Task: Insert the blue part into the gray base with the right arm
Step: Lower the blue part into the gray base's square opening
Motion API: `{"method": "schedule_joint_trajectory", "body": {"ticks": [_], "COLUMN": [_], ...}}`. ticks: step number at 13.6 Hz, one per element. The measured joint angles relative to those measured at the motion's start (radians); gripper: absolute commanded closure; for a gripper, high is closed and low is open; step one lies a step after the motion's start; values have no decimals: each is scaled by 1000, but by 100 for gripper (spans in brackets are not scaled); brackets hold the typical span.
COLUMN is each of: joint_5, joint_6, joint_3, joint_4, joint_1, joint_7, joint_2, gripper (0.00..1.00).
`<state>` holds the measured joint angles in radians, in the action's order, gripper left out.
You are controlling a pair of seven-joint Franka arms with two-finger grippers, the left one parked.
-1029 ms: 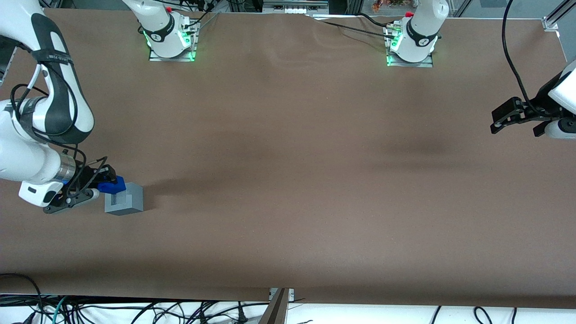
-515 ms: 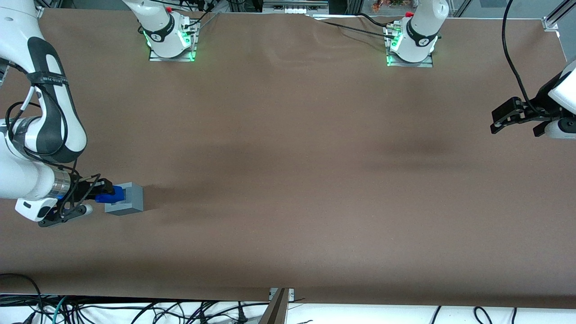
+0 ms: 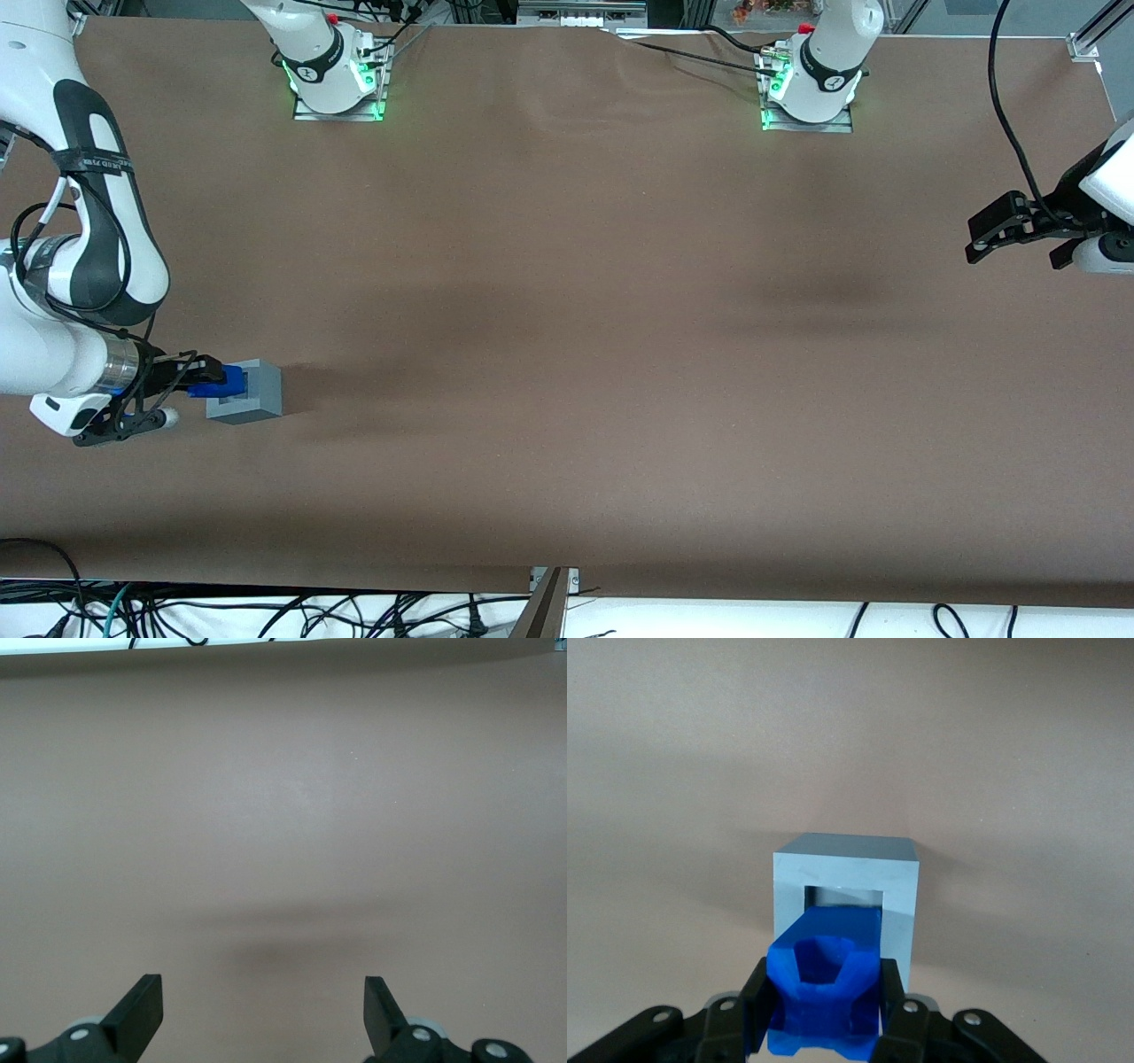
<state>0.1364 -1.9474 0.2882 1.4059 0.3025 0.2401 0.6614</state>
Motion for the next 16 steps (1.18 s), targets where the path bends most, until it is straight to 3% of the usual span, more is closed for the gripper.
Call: {"method": "schedule_joint_trajectory", "body": {"ticks": [16], "joint_5": [0], "joint_6": [-49], "joint_3": [0], "joint_4": [1], "joint_1": [-1], "joint_7": [-50], "joint_2": [28], "gripper": [55]}}
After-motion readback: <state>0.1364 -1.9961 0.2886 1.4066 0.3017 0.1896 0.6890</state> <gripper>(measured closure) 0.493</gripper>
